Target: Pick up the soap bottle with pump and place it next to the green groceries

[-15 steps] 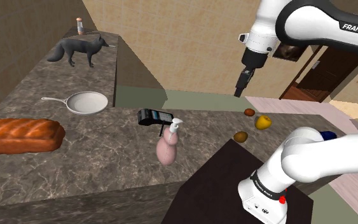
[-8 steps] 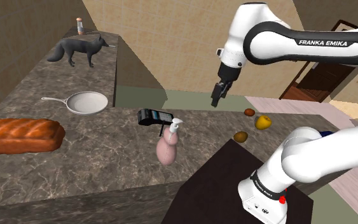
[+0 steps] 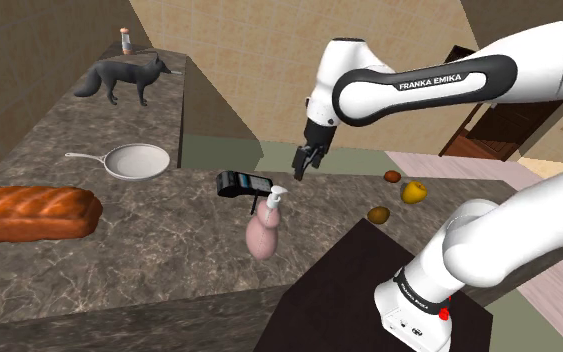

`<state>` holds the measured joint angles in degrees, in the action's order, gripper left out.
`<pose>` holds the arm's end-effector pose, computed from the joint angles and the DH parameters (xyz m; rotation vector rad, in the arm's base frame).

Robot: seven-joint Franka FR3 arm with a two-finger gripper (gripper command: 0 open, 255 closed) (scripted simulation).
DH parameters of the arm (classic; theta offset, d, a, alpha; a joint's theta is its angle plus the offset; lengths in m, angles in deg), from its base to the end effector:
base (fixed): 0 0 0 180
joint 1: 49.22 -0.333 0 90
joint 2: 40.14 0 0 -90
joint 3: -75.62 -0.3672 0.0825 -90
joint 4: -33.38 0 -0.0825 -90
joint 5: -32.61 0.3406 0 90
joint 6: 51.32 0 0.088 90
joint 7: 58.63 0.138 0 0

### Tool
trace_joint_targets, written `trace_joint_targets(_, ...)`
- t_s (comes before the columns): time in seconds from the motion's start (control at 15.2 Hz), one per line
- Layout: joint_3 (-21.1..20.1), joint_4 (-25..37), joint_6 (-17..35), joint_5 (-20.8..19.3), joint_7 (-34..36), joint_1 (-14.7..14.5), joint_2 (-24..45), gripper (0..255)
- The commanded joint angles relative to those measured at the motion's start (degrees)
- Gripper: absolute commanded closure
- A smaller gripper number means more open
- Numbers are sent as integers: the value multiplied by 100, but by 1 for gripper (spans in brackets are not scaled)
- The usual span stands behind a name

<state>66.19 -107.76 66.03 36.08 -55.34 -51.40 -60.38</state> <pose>0.3559 0.0816 0.4568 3.1238 0.1622 -0.1009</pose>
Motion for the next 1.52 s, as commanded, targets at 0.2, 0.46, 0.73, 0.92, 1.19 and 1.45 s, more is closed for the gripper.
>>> trace_joint_targets(0.2, -134, 283, 825, 93, 272, -26, 1022, 0)
trace_joint_targets(0.46, -205, 591, 1293, 102, 461, -57, 1746, 0)
trace_joint_targets(0.73, -217, 466, 1616, 72, 486, -66, 1945, 0)
trace_joint_targets(0.92, -225, 371, 1904, 37, 514, -74, 2140, 0)
trace_joint_targets(1.19, -225, 371, 1904, 37, 514, -74, 2140, 0)
trace_joint_targets(1.45, -225, 372, 1903, 37, 514, -74, 2140, 0)
